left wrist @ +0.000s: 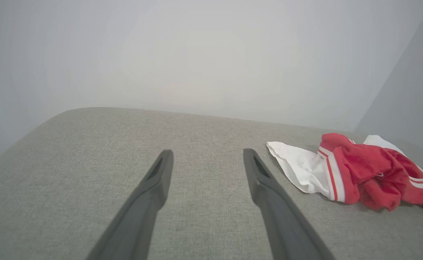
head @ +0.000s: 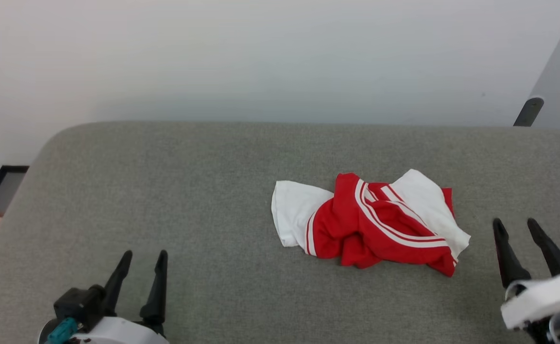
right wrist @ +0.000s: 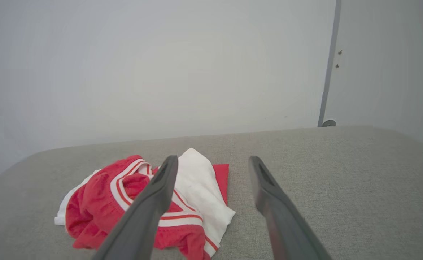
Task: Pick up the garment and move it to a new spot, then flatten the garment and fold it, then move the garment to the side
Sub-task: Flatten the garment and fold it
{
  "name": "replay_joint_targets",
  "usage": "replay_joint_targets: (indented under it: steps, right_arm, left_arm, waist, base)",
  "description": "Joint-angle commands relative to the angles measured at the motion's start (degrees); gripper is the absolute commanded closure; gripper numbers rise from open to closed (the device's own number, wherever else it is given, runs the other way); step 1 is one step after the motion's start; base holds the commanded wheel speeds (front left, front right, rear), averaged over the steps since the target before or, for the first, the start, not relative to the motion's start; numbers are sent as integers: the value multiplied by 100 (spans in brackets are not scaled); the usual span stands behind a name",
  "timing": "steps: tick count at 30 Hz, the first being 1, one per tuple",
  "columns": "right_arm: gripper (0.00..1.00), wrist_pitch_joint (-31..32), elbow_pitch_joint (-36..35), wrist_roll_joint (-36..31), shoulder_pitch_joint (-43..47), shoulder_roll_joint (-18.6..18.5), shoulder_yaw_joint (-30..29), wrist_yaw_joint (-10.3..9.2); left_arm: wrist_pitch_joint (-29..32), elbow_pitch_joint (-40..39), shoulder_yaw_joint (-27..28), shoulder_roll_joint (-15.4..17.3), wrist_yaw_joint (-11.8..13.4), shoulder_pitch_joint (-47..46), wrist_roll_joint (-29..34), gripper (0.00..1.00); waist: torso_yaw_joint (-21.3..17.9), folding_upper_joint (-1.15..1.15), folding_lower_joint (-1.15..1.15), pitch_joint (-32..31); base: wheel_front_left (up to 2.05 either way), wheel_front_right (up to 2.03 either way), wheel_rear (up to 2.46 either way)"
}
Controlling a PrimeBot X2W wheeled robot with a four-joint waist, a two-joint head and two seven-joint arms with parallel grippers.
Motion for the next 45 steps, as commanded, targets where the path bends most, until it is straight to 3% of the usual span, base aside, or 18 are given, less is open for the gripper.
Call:
replay_joint_targets:
  steps: [1, 4, 8, 16, 23, 32, 33, 34, 35, 45]
  right_arm:
    - [0, 158, -13, 42, -242, -124, 88, 0]
    - [0, 758, 67, 63, -718, -494, 381, 0]
    - [0, 2001, 307, 265, -1607, -1153, 1081, -1]
    - [0, 4172, 692, 1464, -3111, -2294, 2436, -1]
    - [0, 4899, 784, 2205, -3783, -2753, 3051, -1]
    - [0, 4699, 1021, 2571, -4288, -2962, 3773, -1]
    - [60, 4665, 1037, 2607, -4315, -2993, 3841, -1]
    - [95, 4624, 1055, 2643, -4348, -3017, 3917, -1]
    - [100, 4584, 1063, 2668, -4373, -3026, 3979, -1]
    - [100, 3879, 1218, 3023, -4547, -3141, 4207, -1]
  left_arm:
    - [0, -53, 11, -42, -23, -34, 73, 0]
    - [-1, -115, -21, -141, -49, -159, 92, 0]
    - [0, -90, -64, -274, -90, -357, 133, 0]
    - [0, 62, -64, -583, -217, -755, 268, 0]
    - [0, 106, -13, -777, -291, -975, 381, 0]
    - [0, 209, -3, -996, -332, -1195, 492, 0]
    - [0, 218, 5, -1007, -335, -1208, 495, 0]
    - [0, 228, 6, -1018, -337, -1224, 498, 0]
    - [0, 231, -13, -1024, -339, -1240, 496, 0]
    - [0, 218, 29, -904, -338, -1121, 415, 0]
  waist:
    - [43, 0, 0, 151]
    - [119, 0, 0, 421]
    - [252, 0, 0, 824]
    - [607, 0, 0, 1383]
    - [791, 0, 0, 1703]
    - [911, 0, 0, 1997]
    - [909, 0, 0, 2005]
    - [908, 0, 0, 2010]
    - [904, 0, 0, 2008]
    - [650, 0, 0, 1843]
  base:
    - [0, 0, 0]
    - [0, 0, 0]
    - [0, 0, 0]
    - [0, 0, 0]
    - [0, 0, 0]
    - [0, 0, 0]
    - [0, 0, 0]
    - [0, 0, 0]
    - [0, 0, 0]
    - [0, 0, 0]
